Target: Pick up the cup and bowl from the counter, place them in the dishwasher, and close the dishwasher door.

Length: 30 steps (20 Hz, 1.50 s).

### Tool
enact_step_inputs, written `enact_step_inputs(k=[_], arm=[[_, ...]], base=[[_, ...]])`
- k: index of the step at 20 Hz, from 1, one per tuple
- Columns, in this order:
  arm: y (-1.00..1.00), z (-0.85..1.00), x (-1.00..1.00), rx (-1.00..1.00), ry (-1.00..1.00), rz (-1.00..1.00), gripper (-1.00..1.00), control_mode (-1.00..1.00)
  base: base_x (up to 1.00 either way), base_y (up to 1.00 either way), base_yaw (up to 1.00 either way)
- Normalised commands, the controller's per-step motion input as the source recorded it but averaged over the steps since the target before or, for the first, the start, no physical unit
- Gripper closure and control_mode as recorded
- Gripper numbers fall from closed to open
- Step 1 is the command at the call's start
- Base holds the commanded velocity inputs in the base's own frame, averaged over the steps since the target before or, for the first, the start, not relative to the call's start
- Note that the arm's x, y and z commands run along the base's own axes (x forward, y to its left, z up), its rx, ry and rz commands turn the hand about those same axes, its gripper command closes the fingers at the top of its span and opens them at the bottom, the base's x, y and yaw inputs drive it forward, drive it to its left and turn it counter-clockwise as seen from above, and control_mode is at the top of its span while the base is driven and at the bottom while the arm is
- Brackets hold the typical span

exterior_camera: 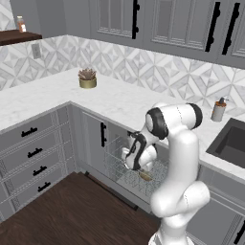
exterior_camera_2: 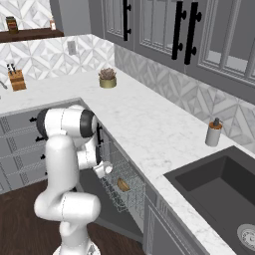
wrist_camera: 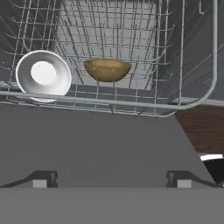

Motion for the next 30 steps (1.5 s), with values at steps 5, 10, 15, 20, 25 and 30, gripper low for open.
enact_step_inputs(k=[5,10,15,20,25,30], arm=[[0.0,-0.53,0.06,-0.03,-0.19,-0.07,-1.0,-1.0],[0.0,-0.44,0.08,-0.08,-0.24,-0.08,-1.0,-1.0],[0.0,-0.19,0.1,-0.19,-0.11,-0.08,-1.0,-1.0],[0.12,0.41,-0.23,-0.05,0.01,-0.02,-1.0,-1.0],[0.06,1.0,-0.23,0.13,0.14,0.01,-1.0,-1.0],[0.36,0.99,-0.55,0.1,0.17,-0.02,-1.0,-1.0]], base=[[0.0,0.0,0.0],[0.0,0.0,0.0],[0.0,0.0,0.0],[0.0,0.0,0.0],[0.0,0.0,0.0],[0.0,0.0,0.0]])
